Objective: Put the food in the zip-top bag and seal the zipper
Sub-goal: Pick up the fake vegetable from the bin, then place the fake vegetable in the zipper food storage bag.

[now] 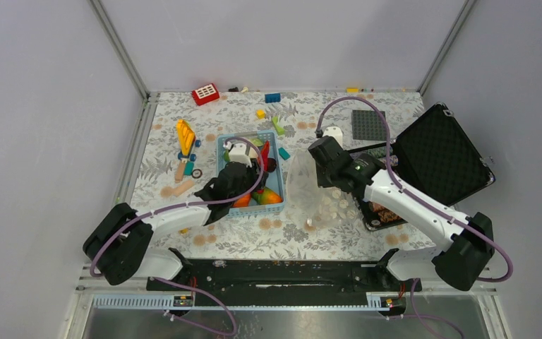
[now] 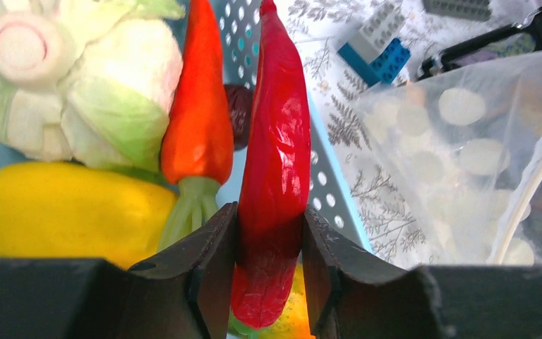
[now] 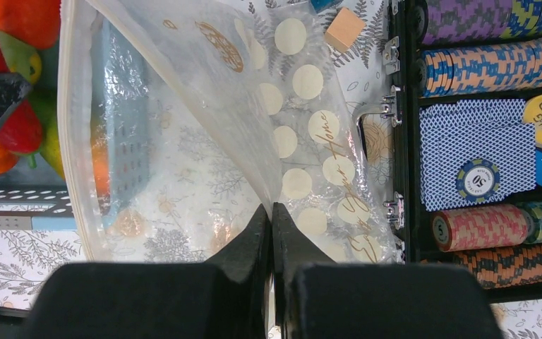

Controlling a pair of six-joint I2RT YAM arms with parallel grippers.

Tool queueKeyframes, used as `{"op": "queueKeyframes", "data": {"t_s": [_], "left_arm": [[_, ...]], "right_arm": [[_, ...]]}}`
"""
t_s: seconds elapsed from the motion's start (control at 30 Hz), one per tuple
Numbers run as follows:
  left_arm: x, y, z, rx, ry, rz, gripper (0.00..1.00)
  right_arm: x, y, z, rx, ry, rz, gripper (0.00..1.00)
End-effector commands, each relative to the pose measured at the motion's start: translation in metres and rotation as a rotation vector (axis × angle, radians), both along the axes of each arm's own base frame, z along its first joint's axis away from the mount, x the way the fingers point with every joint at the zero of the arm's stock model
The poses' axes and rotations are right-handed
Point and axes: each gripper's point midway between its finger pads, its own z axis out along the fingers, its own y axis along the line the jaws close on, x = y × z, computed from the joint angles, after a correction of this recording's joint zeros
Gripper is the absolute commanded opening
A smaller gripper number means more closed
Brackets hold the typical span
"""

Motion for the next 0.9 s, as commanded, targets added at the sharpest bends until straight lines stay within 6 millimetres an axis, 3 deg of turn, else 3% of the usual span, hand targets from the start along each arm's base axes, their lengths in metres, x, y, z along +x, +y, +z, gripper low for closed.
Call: {"op": "queueKeyframes", "data": {"t_s": [0.0, 0.17, 0.43, 0.63, 0.87], "left_arm": [[0.022, -0.011, 0.043, -0.085, -0.196, 0.008, 0.00], [0.010, -0.011, 0.073, -0.137, -0.272, -0.030, 0.00], [-0.050, -0.012, 0.144, -0.345, -0.436, -0.175, 0.00], [-0.081, -0.036, 0.205, -0.601, -0.562, -0.311, 0.00], [-0.088, -0.072, 0.225, -0.779, -0.590, -0.424, 0.00]], "right_arm": [[0.002, 0.004, 0.013, 0.053, -0.050, 0.023, 0.00], [0.002, 0.000, 0.017, 0.051, -0.071, 0.015, 0.00], [-0.001, 0.005, 0.019, 0.096, -0.060, 0.007, 0.00], [-0.006, 0.016, 0.024, 0.174, -0.035, 0.007, 0.00], [-0.011, 0.023, 0.037, 0.249, -0.024, -0.010, 0.00]]}}
